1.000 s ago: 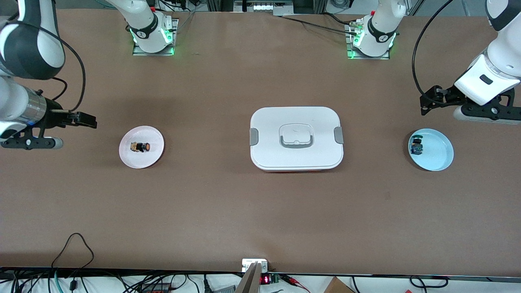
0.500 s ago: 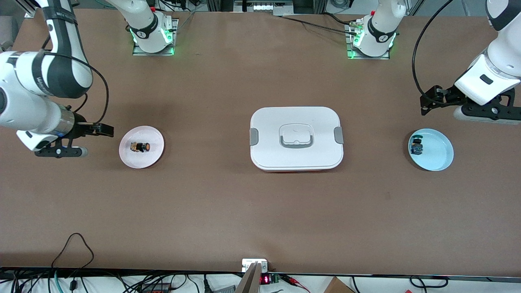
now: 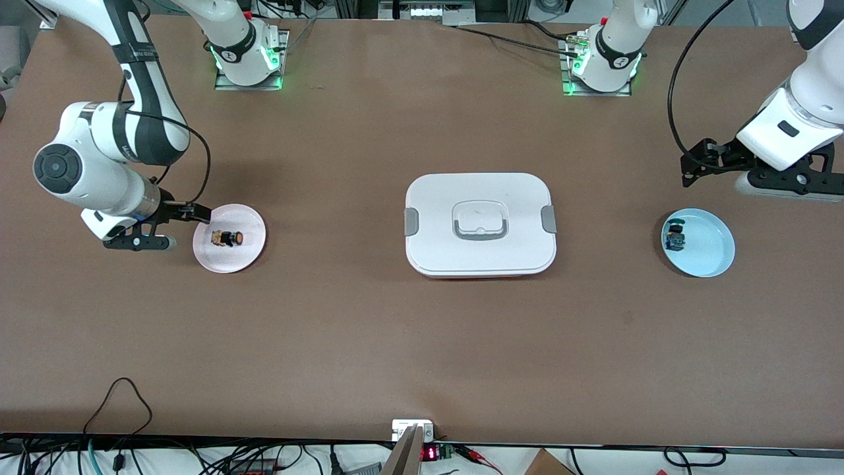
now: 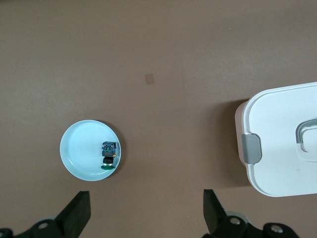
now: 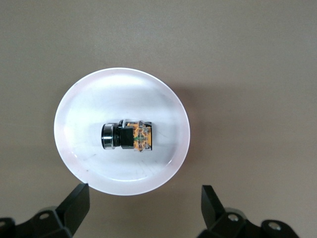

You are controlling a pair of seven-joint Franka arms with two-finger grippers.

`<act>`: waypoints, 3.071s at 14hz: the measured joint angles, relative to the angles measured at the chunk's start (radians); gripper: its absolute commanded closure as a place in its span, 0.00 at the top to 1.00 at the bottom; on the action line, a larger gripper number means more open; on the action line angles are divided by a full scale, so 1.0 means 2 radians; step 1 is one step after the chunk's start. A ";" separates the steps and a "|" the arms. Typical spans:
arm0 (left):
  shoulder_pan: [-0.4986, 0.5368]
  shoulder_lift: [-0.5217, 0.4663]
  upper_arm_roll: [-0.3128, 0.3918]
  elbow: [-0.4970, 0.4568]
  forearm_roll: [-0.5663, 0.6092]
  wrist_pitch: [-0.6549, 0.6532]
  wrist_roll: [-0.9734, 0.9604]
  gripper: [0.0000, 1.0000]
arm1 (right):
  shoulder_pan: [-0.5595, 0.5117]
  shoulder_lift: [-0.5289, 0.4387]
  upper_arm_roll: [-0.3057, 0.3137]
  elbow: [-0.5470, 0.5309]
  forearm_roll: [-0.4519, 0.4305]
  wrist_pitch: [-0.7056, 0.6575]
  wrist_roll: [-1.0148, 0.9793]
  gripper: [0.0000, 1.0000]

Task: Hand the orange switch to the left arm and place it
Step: 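Lower the right gripper over the orange switch on the plate, then close the right gripper on the orange switch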

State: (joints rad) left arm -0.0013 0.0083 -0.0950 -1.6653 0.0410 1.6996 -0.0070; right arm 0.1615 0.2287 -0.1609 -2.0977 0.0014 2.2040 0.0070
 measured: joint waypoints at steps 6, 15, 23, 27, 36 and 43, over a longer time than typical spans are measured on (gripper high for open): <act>0.000 0.000 0.000 0.000 0.000 0.000 0.000 1.00 | 0.000 0.031 0.009 -0.031 0.000 0.076 0.000 1.00; 0.000 0.000 0.000 0.000 0.000 0.000 0.000 1.00 | 0.001 0.051 0.012 -0.031 0.035 0.111 0.000 1.00; 0.000 0.000 0.000 0.000 0.000 0.000 0.000 1.00 | 0.000 0.066 0.012 -0.031 0.039 0.120 -0.012 1.00; 0.000 0.000 0.000 0.000 0.000 0.000 0.000 1.00 | 0.000 0.073 0.013 -0.031 0.039 0.128 -0.013 1.00; 0.000 0.000 0.001 0.000 0.000 0.000 0.000 1.00 | 0.000 0.084 0.016 -0.031 0.039 0.141 -0.030 1.00; 0.001 0.000 0.001 0.000 0.000 0.000 0.000 1.00 | 0.000 0.095 0.021 -0.031 0.040 0.149 -0.033 1.00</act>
State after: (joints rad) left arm -0.0002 0.0090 -0.0927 -1.6649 0.0410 1.6996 -0.0071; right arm 0.1620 0.4190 -0.1188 -2.1598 0.0806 2.5029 -0.0590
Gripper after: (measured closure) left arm 0.000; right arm 0.000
